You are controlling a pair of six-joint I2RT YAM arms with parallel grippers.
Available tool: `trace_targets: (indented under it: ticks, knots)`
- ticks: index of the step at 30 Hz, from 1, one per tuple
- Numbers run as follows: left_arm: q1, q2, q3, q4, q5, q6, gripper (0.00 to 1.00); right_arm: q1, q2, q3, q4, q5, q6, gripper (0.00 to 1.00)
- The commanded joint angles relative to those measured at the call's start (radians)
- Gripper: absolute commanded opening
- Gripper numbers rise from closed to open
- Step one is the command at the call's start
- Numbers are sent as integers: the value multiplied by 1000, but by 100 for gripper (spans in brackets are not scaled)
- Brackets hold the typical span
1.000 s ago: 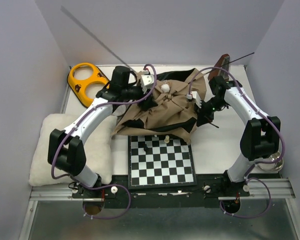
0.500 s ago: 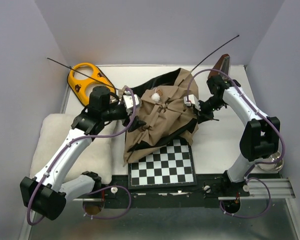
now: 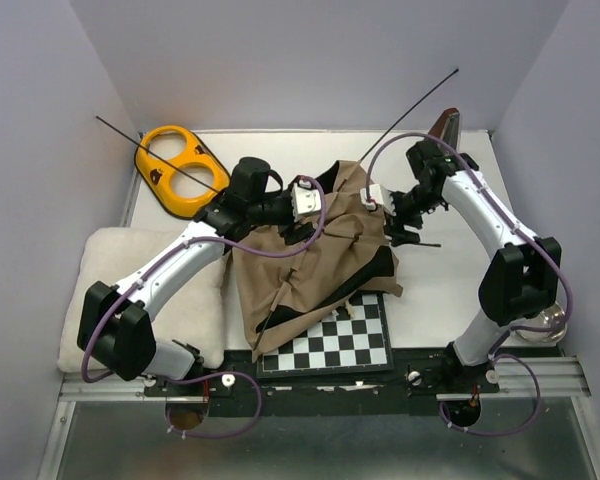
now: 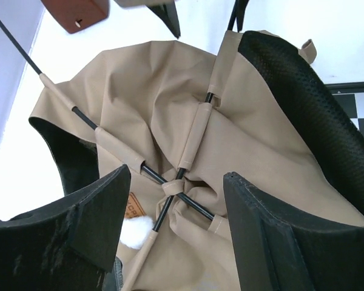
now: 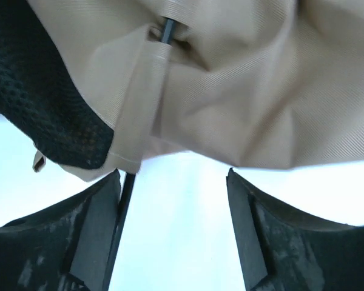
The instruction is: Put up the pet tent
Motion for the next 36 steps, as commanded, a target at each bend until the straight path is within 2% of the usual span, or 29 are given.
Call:
trace_targets:
  ticks: [1,2,4,5,8,10,13,16,18,20,23,28,32,36]
  knots:
    - [-1,-1,8,65,14,62,77,-83,-82,47,2,-48,103,85]
    - [-1,5,13,72,13,61,77,-106,-101,46,-9,-83,126,92]
    - [-3,28,34,78,30,49,75,-171,-136,32,-16,-155,184,94]
    - [-4,42,57,86,42,38,75,-211,-154,18,-26,-209,204,100]
    - [-32,115,155,43,77,53,65,-349,-220,-26,-36,-353,290,100]
    - [-70,166,224,6,83,61,62,-418,-256,-68,-68,-395,311,100]
    - [-142,261,348,-81,111,82,61,-534,-306,-163,-144,-436,275,100]
    - [-226,379,476,-211,113,183,61,-674,-339,-267,-159,-438,235,97]
    - [-280,453,554,-294,87,257,61,-744,-331,-287,-180,-435,200,95]
    - [-322,527,630,-332,60,263,59,-787,-317,-292,-216,-429,155,91]
    - [-369,625,746,-354,54,237,57,-806,-331,-351,-224,-403,97,86]
    - [-441,738,835,-357,-24,274,54,-809,-414,-500,-93,-383,118,87]
    - [-452,807,867,-359,-99,286,49,-815,-408,-477,-98,-404,112,88]
    - [-432,832,875,-428,-131,355,39,-821,-405,-484,-105,-413,71,90]
